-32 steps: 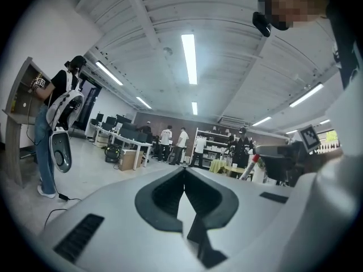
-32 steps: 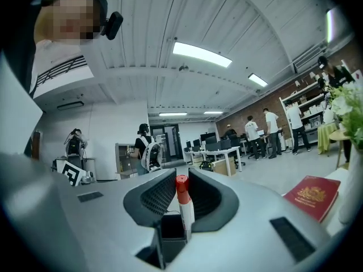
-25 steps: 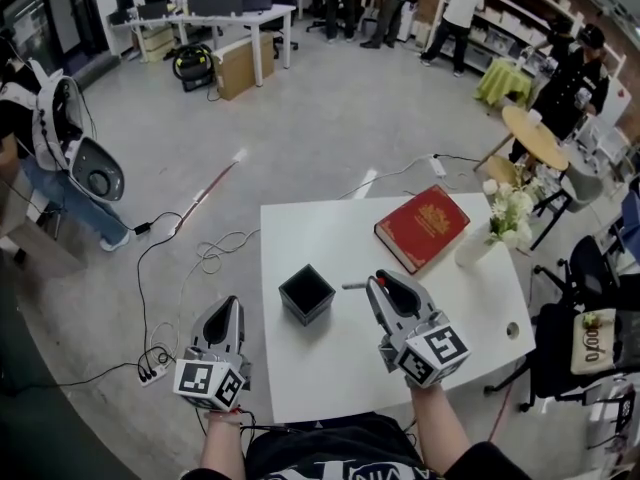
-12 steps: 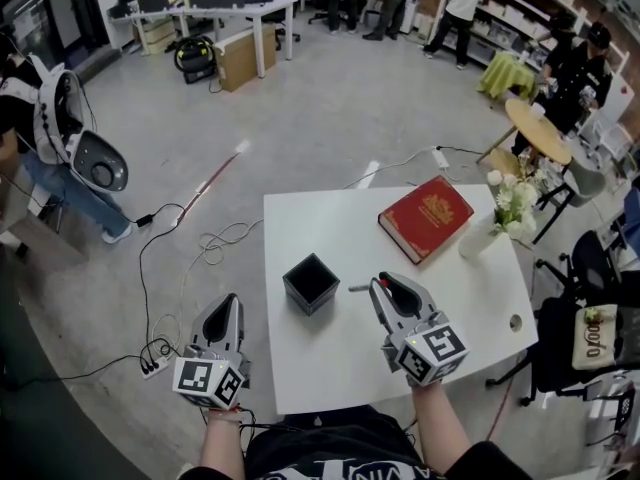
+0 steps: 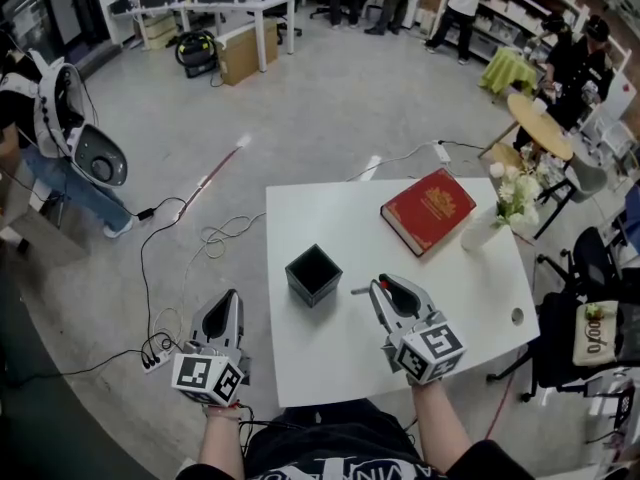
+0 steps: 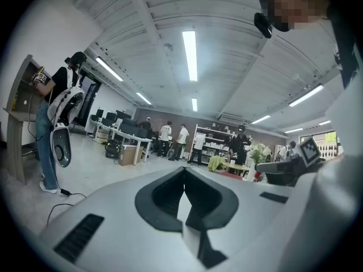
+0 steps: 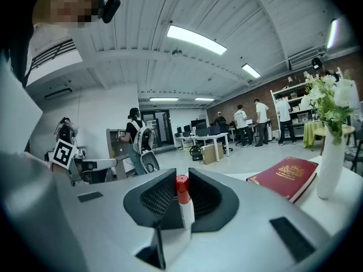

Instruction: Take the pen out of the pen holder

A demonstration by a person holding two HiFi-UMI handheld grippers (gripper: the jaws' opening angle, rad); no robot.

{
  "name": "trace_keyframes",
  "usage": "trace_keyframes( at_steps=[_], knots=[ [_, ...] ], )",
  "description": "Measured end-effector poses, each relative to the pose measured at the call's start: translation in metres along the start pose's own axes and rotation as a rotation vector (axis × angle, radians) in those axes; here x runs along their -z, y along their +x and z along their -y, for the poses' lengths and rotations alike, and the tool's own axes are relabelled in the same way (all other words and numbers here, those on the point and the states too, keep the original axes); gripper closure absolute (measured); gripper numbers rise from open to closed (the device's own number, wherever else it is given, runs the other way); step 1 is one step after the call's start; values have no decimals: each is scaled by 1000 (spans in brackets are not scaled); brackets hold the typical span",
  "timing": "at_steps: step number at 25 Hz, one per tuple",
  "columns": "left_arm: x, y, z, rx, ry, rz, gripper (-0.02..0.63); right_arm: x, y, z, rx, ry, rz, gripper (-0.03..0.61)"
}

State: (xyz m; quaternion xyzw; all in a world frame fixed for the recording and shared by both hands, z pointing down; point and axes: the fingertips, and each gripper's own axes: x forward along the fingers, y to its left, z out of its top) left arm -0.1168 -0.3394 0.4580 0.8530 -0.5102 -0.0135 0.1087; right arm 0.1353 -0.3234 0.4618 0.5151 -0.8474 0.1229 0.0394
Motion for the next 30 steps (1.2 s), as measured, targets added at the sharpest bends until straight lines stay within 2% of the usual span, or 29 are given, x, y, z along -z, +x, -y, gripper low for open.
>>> trace_keyframes(
  at_steps=[30],
  knots=[
    [-3,-19,12,27,13,9,611,16,-29,-9,26,20,-5,503]
  ],
)
